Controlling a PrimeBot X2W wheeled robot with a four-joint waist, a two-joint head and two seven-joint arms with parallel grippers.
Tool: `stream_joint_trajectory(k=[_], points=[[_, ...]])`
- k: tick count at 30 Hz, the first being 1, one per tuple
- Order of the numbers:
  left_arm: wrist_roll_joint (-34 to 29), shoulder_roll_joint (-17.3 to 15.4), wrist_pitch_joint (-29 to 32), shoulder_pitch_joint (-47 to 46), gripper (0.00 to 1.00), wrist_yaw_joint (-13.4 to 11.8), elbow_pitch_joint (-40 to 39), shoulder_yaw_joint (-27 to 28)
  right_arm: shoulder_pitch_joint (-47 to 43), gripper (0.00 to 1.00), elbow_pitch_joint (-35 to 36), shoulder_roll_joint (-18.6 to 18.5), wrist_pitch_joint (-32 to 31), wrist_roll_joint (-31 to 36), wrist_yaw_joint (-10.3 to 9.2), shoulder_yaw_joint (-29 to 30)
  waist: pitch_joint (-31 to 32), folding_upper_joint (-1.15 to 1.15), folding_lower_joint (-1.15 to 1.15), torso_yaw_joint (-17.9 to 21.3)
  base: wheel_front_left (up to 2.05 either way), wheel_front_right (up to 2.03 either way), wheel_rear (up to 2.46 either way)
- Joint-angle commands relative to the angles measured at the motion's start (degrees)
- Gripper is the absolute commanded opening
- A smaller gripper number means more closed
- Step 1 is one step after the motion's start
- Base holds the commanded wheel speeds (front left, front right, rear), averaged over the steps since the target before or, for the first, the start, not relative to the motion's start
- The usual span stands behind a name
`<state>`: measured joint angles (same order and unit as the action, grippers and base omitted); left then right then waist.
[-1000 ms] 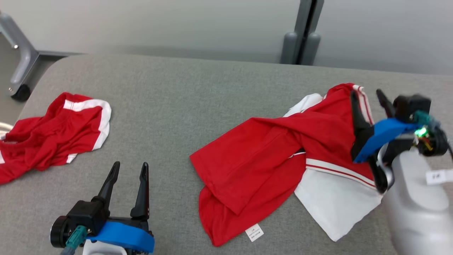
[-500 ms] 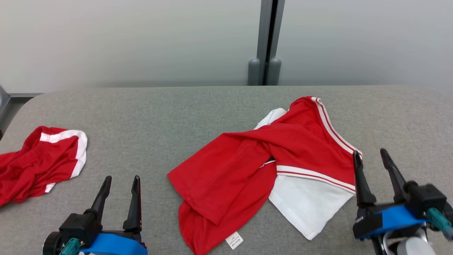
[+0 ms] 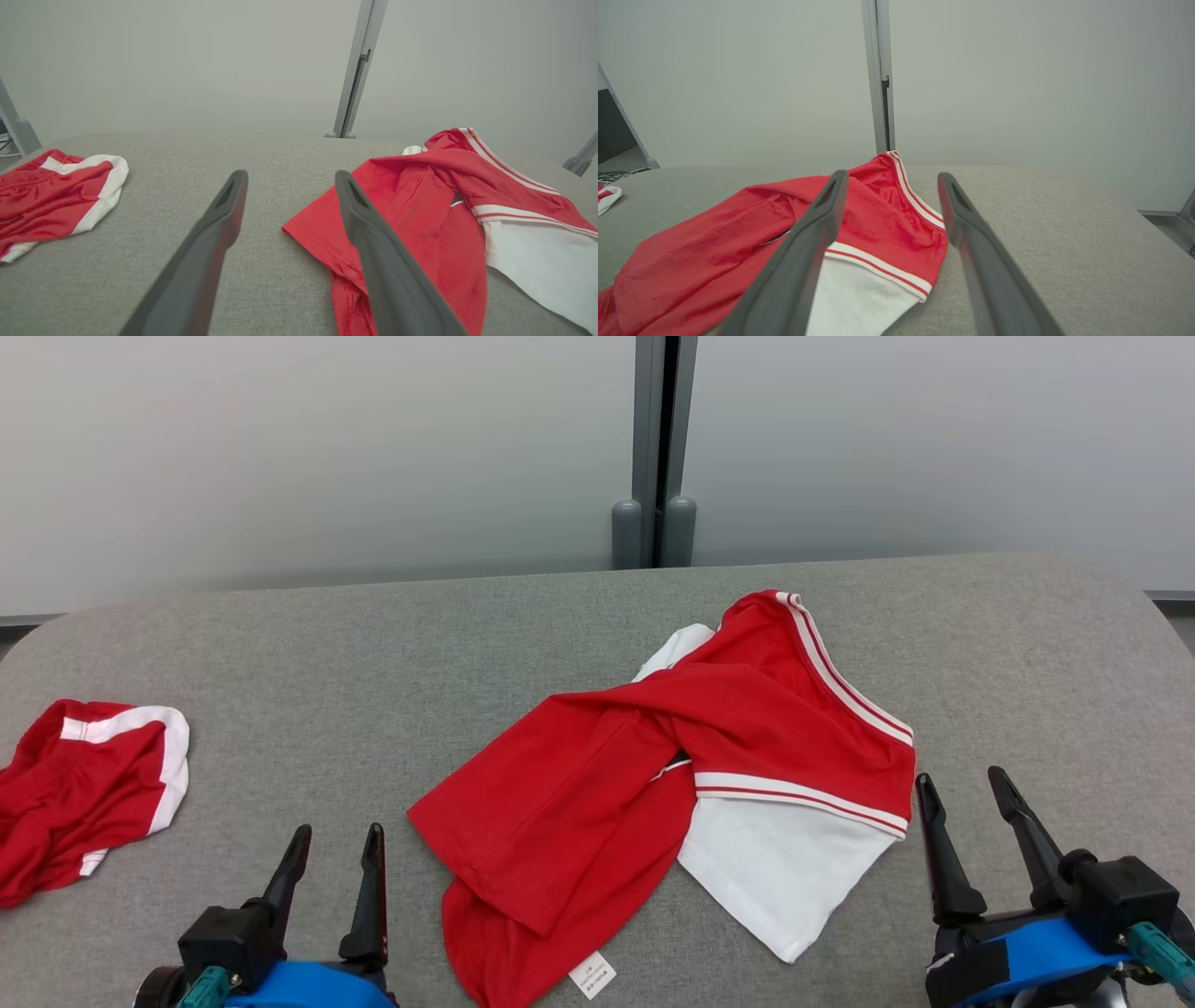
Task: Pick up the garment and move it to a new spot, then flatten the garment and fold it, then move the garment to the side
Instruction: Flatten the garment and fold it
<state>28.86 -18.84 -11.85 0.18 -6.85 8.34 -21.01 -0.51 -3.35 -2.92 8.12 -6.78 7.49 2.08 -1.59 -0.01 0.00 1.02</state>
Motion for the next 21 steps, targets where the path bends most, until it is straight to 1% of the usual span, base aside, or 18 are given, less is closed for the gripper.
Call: stream_joint_trajectory(k=[1,6,7,10,12,17,21], points=[[0.5,0.3,0.7,-0.9,1.00,0.3,0.7,-0.3,-0.9,1.00,0.5,0.0,-0.1,-0.6,0.02,-0.4,-0.2,0.01,0.00,0.2,0.00,0.00,0.00],[2.0,1.7,4.6,-3.2,1.00,2.4,5.0,-2.4,-0.2,1.00,0.4,0.0,-0.2,-0.7,0.01,-1.6,-1.4,0.01,0.00,1.4,0.00,0.00,0.00],[3.3,2.4,6.6,-4.0,1.00,3.4,7.7,-3.0,0.2,1.00,0.2,0.0,-0.1,-0.6,0.02,-2.5,-1.8,0.01,0.00,2.0,0.00,0.00,0.00],[6.5,3.9,10.6,-5.2,1.00,5.0,11.8,-3.3,0.7,1.00,-0.2,0.0,0.0,-0.8,0.01,-3.1,-2.3,0.01,0.00,2.9,0.00,0.00,0.00],[8.3,4.9,12.9,-6.1,1.00,5.5,14.1,-3.2,1.0,1.00,-0.6,0.0,-0.1,-0.6,0.01,-3.6,-2.6,0.01,0.00,3.6,0.00,0.00,0.00],[12.0,6.5,15.2,-7.8,1.00,7.0,17.9,-2.2,1.5,1.00,-1.0,0.0,-0.1,-0.3,0.01,-4.0,-3.2,0.01,0.00,4.9,0.00,0.00,0.00],[13.2,7.3,16.0,-9.9,1.00,7.6,19.9,-1.9,1.7,1.00,-1.0,0.0,0.1,-0.3,0.02,-4.1,-3.5,0.01,0.00,5.5,0.00,0.00,0.00]])
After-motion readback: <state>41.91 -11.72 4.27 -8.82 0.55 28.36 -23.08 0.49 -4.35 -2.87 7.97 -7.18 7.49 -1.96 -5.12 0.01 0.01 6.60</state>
